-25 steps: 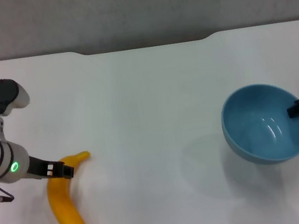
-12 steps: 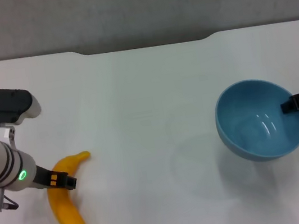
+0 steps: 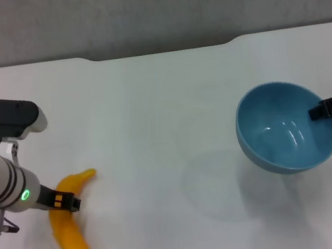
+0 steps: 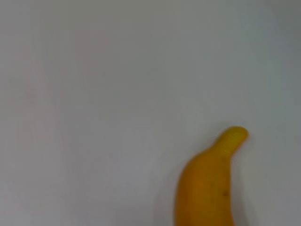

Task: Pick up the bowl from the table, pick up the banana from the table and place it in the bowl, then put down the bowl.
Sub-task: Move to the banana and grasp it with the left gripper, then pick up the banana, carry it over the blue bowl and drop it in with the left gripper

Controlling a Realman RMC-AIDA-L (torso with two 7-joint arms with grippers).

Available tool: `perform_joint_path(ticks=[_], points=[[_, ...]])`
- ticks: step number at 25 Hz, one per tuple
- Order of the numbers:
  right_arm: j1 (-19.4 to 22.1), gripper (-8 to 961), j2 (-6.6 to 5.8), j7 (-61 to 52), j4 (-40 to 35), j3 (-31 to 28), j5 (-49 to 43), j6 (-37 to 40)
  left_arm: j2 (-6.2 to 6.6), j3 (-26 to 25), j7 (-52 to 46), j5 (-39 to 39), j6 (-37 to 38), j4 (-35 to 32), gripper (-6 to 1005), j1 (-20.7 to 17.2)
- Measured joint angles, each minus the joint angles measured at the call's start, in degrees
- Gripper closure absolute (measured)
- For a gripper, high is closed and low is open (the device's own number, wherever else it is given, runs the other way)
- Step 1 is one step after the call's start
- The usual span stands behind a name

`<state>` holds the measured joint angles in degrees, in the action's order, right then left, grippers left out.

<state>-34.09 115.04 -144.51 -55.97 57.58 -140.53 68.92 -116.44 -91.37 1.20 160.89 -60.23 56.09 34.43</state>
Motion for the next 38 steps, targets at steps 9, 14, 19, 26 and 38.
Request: perform_joint_path(ticks=[9, 14, 19, 26, 38], points=[[0.1, 923, 0.01, 0.0, 0.3, 0.5, 0.0, -0.5, 0.10, 0.0, 0.4, 0.4, 0.3, 0.2, 483, 0.2], [0.4, 922, 0.06, 0.0, 0.4, 0.5, 0.0, -0.6, 0.12, -0.2, 1.1, 0.4, 0.5, 0.4, 485, 0.2], [1.0, 922, 0.10, 0.0, 1.3, 0.5, 0.0, -0.7, 0.10, -1.0, 4.1, -4.0, 3.1, 7.8, 487, -1.7], [-1.9, 923, 0.09, 1.4, 6.7, 0.8, 2.2, -2.8, 0.08, -5.8, 15.4, -19.7, 3.7, 16.8, 489, -1.5], [-6.6, 923, -0.15, 2.9, 15.6, 1.3, 5.8, -5.7, -0.15, -5.0, 23.0, -34.4, 4.4, 22.1, 462, 2.5]])
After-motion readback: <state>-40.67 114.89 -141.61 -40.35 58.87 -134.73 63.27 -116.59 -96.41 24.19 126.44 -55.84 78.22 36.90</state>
